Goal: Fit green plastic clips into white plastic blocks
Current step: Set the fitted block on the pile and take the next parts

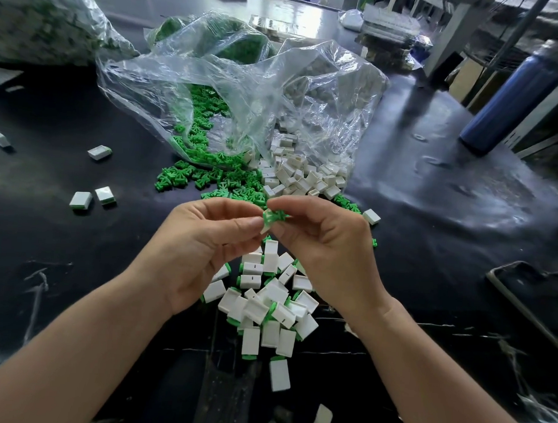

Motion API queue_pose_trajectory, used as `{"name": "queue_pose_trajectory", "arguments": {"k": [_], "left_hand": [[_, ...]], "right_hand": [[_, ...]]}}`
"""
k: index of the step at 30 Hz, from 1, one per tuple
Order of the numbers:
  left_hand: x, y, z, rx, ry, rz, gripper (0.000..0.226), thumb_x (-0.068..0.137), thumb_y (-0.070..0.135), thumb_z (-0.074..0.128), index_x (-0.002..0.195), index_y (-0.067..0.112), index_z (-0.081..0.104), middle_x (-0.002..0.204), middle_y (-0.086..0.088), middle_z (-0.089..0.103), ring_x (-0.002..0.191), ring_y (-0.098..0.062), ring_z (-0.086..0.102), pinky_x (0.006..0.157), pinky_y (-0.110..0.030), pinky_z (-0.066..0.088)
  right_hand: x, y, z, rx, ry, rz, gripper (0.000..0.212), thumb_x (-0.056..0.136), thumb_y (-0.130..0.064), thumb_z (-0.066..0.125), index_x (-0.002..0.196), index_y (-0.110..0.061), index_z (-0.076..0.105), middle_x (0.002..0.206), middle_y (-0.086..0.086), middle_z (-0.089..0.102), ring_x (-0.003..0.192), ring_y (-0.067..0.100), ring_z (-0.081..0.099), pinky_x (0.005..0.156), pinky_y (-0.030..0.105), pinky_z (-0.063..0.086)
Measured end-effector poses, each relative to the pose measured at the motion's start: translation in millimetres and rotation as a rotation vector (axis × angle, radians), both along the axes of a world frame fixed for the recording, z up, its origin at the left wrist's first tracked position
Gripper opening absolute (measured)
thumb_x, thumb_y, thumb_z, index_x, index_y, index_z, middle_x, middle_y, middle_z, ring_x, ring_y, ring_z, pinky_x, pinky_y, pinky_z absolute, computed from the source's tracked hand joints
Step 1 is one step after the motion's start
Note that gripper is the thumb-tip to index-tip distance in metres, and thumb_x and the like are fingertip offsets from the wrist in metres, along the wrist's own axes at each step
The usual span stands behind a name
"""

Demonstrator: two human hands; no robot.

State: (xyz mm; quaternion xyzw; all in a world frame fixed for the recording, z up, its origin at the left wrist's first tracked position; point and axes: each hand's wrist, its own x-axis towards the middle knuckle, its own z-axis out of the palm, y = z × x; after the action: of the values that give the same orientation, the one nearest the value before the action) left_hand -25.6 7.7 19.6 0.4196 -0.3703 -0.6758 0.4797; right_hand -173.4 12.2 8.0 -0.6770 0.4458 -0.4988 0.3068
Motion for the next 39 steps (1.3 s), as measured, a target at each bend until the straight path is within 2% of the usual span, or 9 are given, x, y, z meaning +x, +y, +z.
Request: {"name": "queue_pose_trajectory", "arguments": {"k": [4,6,12,15,20,24,27,34,39], "left_hand": [[0.2,1.2,-0.4,-0.009,-0.016,-0.026,0.034,0.058,0.004,0.061,0.09,0.011,0.066,0.065,0.001,0.066,0.057,-0.006,0.062,0.057,-0.016,0.053],[-0.3,2.6,-0.6,-0.006,-0.02,-0.069,0.039,0.06,0.004,0.059,0.097,0.013,0.067,0.064,0.003,0.062,0.057,-0.005,0.06,0.056,-0.015,0.052],[0.1,3.3,-0.8,-0.008,-0.023,-0.098,0.022,0.06,0.003,0.06,0.078,0.009,0.07,0.065,-0.003,0.065,0.056,-0.009,0.062,0.055,-0.019,0.054],[0.8,2.0,-1.1,0.005,-0.01,-0.056,0.021,0.06,0.007,0.062,0.081,0.006,0.064,0.072,-0.009,0.07,0.059,-0.015,0.067,0.054,-0.021,0.056],[-0.1,-0.3,-2.8,-0.027,-0.024,0.015,0.028,0.059,0.009,0.062,0.086,0.011,0.067,0.072,-0.003,0.072,0.056,-0.006,0.063,0.053,-0.015,0.052],[-2.0,0.4,-2.4,-0.005,0.086,-0.006,0.022,0.059,0.0,0.058,0.08,0.001,0.065,0.072,-0.011,0.071,0.062,-0.016,0.069,0.055,-0.018,0.054],[-3.2,1.8,-1.8,0.004,0.117,-0.028,0.02,0.06,0.0,0.058,0.08,0.001,0.06,0.075,-0.016,0.071,0.065,-0.021,0.071,0.055,-0.019,0.055],[-3.3,4.7,-2.4,-0.054,0.032,-0.073,0.018,0.062,0.006,0.061,0.08,0.006,0.058,0.076,-0.016,0.071,0.071,-0.022,0.071,0.06,-0.024,0.058],[-4.8,6.4,-4.3,-0.105,-0.063,-0.052,0.02,0.06,0.009,0.062,0.079,0.006,0.057,0.069,-0.01,0.07,0.069,-0.02,0.071,0.056,-0.023,0.056]], "right_hand": [[1.5,0.9,2.9,0.02,-0.038,-0.007,0.024,0.078,0.0,0.068,0.084,-0.023,0.068,0.083,-0.002,0.071,0.078,0.011,0.068,0.075,0.029,0.056],[0.8,1.4,5.6,0.028,-0.046,-0.031,0.031,0.078,0.0,0.069,0.079,-0.031,0.064,0.08,-0.008,0.069,0.074,0.005,0.066,0.071,0.02,0.053],[-3.1,1.9,12.4,0.071,-0.046,-0.073,0.034,0.082,0.001,0.063,0.085,-0.033,0.062,0.072,-0.014,0.058,0.06,-0.002,0.053,0.058,0.011,0.044],[-3.7,2.3,13.9,0.078,-0.015,-0.059,0.036,0.085,0.0,0.058,0.09,-0.035,0.064,0.083,-0.009,0.061,0.066,0.0,0.054,0.067,0.017,0.047],[-4.4,-0.2,10.1,0.115,-0.059,-0.087,0.028,0.083,-0.004,0.063,0.08,-0.03,0.056,0.083,0.002,0.067,0.077,0.017,0.066,0.074,0.03,0.054],[-3.5,0.8,11.1,0.074,-0.002,-0.084,0.029,0.079,-0.002,0.068,0.074,-0.03,0.06,0.074,-0.011,0.064,0.069,0.0,0.06,0.068,0.015,0.049],[-3.7,-0.2,12.3,0.085,-0.109,-0.087,0.031,0.079,0.001,0.067,0.073,-0.028,0.062,0.065,-0.012,0.063,0.062,0.001,0.059,0.064,0.017,0.049],[-0.5,1.1,12.5,0.118,-0.159,-0.052,0.025,0.081,0.0,0.066,0.075,-0.024,0.063,0.064,-0.011,0.064,0.059,0.002,0.062,0.061,0.018,0.052],[0.7,2.1,10.9,0.128,-0.132,-0.053,0.026,0.08,-0.002,0.066,0.075,-0.027,0.063,0.067,-0.01,0.065,0.065,0.006,0.064,0.07,0.029,0.056]]}}
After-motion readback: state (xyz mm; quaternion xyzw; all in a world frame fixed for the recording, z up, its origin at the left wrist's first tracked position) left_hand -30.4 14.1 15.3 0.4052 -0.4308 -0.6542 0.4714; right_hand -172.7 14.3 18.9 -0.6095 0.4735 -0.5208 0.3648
